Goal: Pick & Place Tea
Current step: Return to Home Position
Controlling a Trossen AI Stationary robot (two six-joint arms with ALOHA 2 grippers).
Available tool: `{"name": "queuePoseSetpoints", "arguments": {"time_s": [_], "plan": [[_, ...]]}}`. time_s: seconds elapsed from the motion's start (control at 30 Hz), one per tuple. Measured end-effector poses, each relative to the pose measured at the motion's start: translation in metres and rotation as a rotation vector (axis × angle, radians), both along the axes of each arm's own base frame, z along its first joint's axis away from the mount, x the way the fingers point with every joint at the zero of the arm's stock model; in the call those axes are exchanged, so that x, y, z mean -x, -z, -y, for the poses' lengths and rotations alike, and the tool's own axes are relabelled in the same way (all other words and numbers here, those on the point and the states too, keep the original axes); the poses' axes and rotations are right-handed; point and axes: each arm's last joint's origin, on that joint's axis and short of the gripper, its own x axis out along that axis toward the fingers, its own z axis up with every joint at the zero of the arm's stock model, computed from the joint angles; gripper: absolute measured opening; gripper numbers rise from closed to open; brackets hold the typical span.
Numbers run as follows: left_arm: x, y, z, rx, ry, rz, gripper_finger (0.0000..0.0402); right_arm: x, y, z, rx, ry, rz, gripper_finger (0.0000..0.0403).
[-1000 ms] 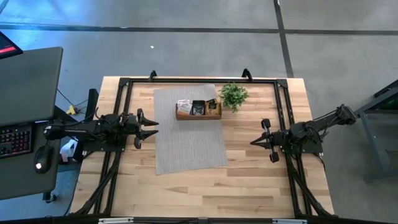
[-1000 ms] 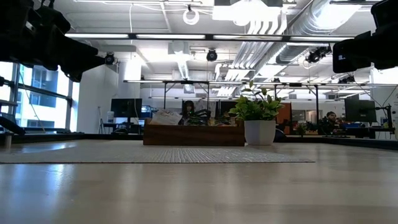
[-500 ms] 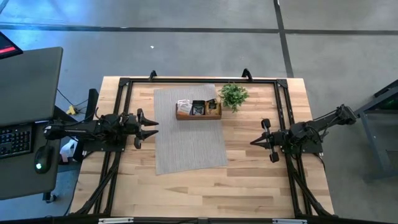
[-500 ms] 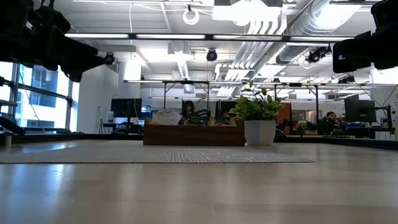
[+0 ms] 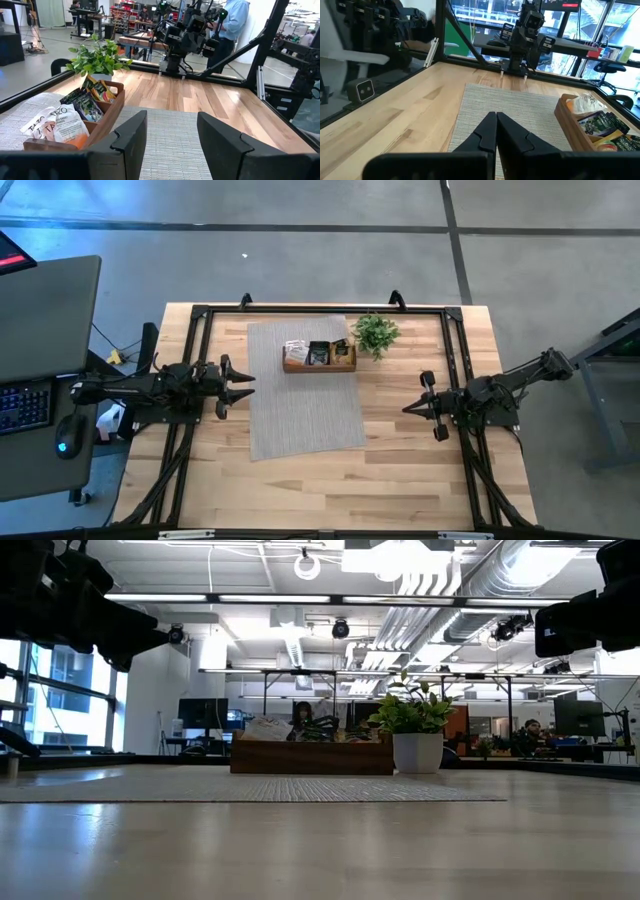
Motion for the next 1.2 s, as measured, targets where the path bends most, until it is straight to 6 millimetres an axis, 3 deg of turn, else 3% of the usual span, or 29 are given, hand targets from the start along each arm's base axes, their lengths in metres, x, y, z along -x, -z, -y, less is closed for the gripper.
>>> {"name": "queuePoseSetpoints", "arguments": {"time_s": [1.2], "plan": [[0.0,0.0001,0.0,0.0,0.0,0.0,0.0172,0.0,0.0,0.0,0.0,0.0,0.0,0.0005]]}}
